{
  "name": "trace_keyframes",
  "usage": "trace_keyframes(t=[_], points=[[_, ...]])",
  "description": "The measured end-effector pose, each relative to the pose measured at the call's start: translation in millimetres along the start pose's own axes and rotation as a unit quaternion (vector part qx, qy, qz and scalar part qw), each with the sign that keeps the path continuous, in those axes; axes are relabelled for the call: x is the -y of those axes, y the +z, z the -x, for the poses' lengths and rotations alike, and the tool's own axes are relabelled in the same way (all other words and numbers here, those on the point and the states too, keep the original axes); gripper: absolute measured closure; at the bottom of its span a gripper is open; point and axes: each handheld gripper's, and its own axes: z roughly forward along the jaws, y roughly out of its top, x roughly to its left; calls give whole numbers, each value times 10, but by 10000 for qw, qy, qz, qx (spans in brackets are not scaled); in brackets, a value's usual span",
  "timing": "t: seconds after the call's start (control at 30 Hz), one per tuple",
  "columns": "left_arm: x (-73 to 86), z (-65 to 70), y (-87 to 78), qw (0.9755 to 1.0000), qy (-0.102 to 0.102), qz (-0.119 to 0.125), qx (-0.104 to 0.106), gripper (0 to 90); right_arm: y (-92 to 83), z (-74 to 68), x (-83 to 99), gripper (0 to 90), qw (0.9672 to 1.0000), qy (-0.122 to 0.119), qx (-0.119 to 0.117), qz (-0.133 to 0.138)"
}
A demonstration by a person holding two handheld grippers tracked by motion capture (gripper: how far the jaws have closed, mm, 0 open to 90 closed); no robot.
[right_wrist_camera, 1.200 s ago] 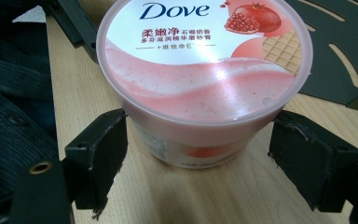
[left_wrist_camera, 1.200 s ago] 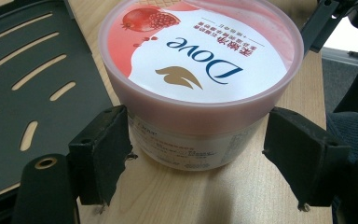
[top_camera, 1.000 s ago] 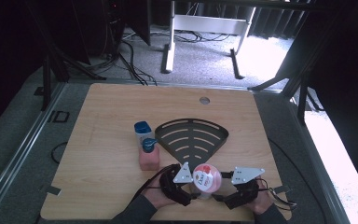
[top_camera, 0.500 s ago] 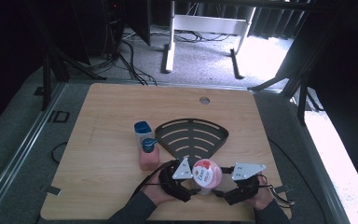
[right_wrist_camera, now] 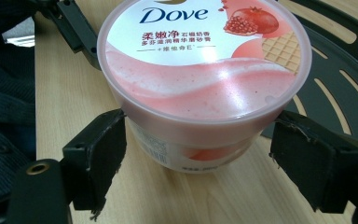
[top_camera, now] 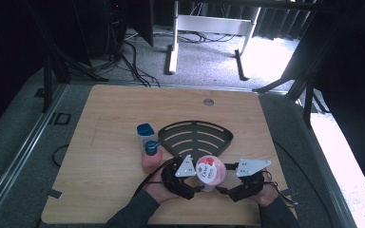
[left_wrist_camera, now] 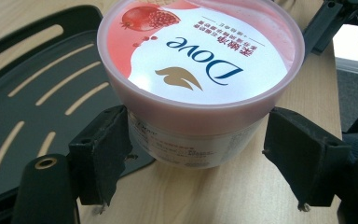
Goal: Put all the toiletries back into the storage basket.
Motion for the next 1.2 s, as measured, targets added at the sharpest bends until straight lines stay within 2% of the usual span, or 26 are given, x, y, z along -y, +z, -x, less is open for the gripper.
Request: trace_keyframes(t=[0.47, 0.87, 1.03, 1.2], points=[[-98, -116, 0, 9999, -8, -16, -139, 228, 8, 158, -81, 169, 10000, -16, -5, 76], [-134, -200, 11, 9997, -126, 15, -196, 228, 23, 271, -158, 160, 9999, -106, 8, 48], [-144, -236, 32, 9994, -259, 89, -196, 228, 20, 315, -183, 154, 9999, -107, 28, 83], [-171, -258, 57, 9994, -244, 56, -258, 228, 30, 372, -196, 151, 9999, -132, 17, 18]])
